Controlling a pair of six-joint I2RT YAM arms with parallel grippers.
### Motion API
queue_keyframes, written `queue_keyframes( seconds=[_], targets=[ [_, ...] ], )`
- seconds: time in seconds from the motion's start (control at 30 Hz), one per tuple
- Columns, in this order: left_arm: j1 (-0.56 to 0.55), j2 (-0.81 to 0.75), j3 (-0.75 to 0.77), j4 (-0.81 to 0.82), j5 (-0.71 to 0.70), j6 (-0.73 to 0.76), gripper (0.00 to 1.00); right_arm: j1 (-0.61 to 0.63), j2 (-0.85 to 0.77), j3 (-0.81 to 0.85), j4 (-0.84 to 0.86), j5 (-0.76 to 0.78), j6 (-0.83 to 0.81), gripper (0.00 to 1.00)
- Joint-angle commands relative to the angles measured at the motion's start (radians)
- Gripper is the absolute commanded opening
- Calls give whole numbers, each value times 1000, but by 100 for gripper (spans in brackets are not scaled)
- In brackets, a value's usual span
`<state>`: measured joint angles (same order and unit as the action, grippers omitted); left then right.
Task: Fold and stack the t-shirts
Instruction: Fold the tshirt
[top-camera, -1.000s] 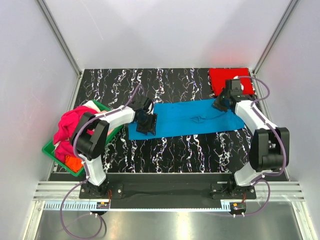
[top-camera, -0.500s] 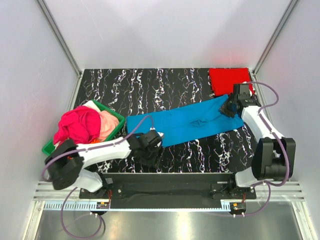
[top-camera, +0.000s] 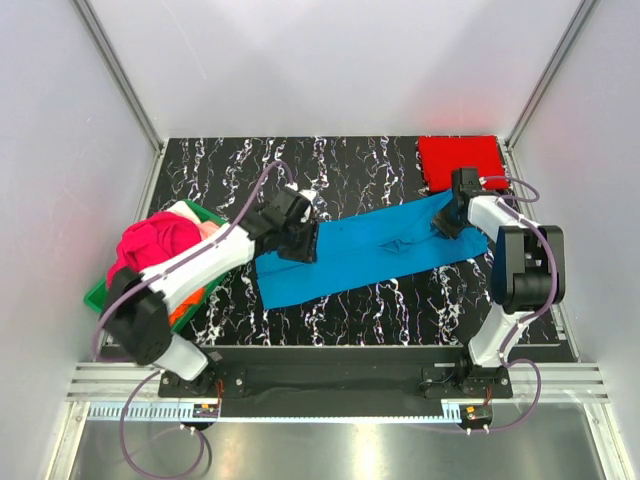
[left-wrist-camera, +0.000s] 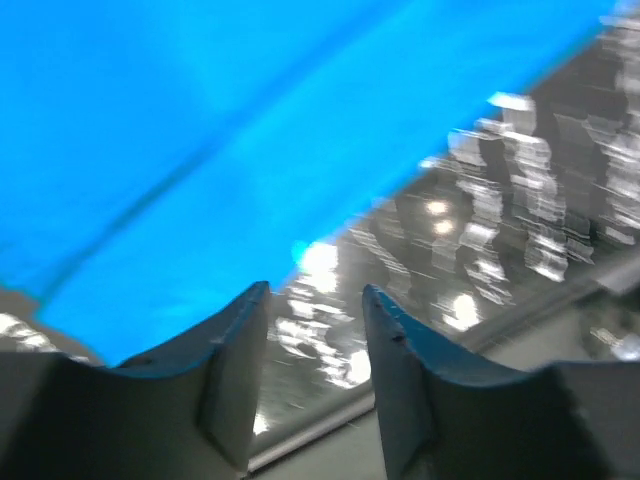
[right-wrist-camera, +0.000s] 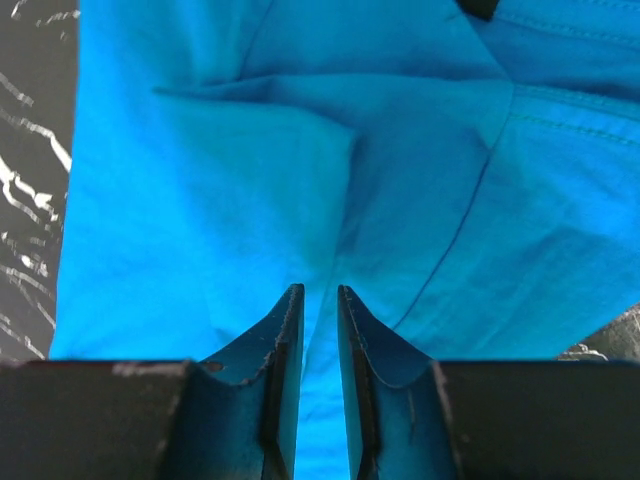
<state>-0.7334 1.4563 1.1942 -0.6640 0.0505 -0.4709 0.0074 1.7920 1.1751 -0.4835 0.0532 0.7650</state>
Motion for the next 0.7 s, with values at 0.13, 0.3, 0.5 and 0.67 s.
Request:
queue_keyframes(
  seconds=[0.13,0.3,0.5,0.67],
  targets=[
    [65,166,-44,-40,-46,117,31,-1,69,54,52,49,22,27],
    [91,231,-2,-49,-149,121,39,-3,119,51,68,59,-10,27],
    [152,387,235,-60,-121,175,43,-1,127,12,97,48,-23,26],
    [187,509,277,-86,-107,172,42,-30,133,6,100,13,-76,26]
  ],
)
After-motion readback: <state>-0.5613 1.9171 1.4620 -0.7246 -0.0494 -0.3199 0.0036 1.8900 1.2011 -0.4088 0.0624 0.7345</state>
